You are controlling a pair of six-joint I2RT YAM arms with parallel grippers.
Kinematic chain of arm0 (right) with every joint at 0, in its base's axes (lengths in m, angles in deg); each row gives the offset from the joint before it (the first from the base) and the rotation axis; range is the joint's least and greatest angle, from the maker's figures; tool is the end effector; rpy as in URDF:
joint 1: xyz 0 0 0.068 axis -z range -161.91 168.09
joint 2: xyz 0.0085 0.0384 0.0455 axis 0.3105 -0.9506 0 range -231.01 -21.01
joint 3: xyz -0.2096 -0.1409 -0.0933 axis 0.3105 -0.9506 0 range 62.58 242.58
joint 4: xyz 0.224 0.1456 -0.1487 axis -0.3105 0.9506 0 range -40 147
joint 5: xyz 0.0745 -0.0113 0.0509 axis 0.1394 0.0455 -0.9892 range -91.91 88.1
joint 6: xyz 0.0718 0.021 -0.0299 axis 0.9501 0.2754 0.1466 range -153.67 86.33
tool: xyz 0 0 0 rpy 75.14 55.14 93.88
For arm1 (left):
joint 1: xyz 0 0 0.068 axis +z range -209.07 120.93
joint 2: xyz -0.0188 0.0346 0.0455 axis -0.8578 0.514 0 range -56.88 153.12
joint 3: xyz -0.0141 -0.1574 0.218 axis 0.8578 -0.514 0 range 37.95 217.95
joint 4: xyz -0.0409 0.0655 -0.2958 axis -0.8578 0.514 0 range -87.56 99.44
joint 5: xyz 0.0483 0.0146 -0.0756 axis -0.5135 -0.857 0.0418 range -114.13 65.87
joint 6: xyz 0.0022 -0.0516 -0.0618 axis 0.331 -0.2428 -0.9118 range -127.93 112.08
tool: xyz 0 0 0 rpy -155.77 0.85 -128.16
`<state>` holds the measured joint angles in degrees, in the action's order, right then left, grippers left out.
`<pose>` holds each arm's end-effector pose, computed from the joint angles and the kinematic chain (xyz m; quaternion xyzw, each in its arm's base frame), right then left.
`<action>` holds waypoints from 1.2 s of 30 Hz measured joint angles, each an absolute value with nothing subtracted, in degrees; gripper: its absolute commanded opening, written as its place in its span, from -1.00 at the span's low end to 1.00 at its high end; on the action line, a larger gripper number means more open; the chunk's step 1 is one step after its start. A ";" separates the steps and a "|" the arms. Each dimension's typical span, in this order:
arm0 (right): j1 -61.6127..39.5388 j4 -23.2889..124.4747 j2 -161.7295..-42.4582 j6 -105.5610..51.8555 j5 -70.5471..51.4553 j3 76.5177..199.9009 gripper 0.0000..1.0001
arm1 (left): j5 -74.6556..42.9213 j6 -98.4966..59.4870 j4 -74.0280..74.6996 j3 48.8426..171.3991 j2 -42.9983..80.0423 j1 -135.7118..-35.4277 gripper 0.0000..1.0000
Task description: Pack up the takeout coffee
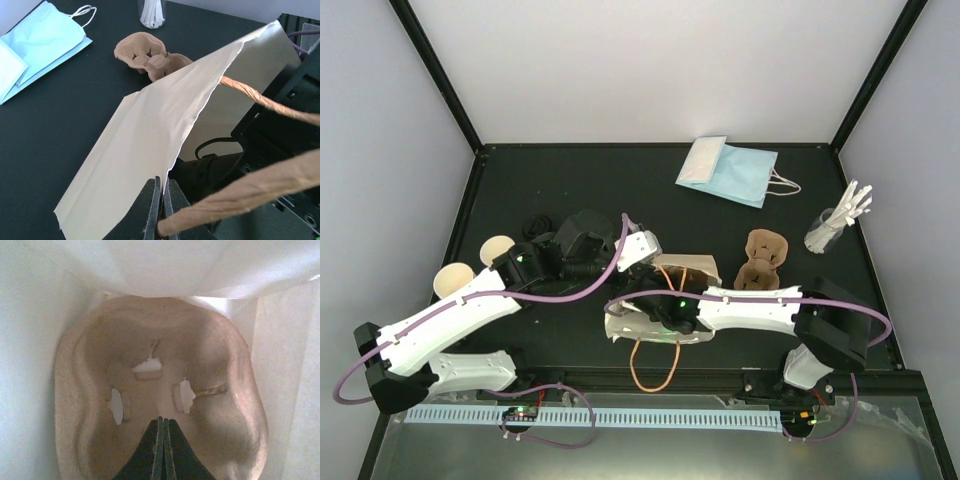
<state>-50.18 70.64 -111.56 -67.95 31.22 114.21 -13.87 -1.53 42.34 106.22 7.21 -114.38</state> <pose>0.1665 0.3150 0.1230 -0.6747 0.6370 -0.1895 0.3211 0.1654 -0.2608 0.3455 0.4896 0.7400 -0.2605 0.3805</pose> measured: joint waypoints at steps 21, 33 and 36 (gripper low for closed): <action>-50.14 75.84 -104.58 -66.22 33.43 113.53 -0.98 | -15.20 -1.73 40.98 105.92 6.82 -115.12 -0.97; -49.31 71.71 -110.94 -65.68 33.89 113.53 -0.98 | -17.19 -1.07 44.13 106.55 6.42 -115.45 -0.97; -49.31 70.62 -112.36 -65.70 33.82 113.53 -0.98 | -17.47 -0.99 45.09 106.83 6.42 -115.47 -0.97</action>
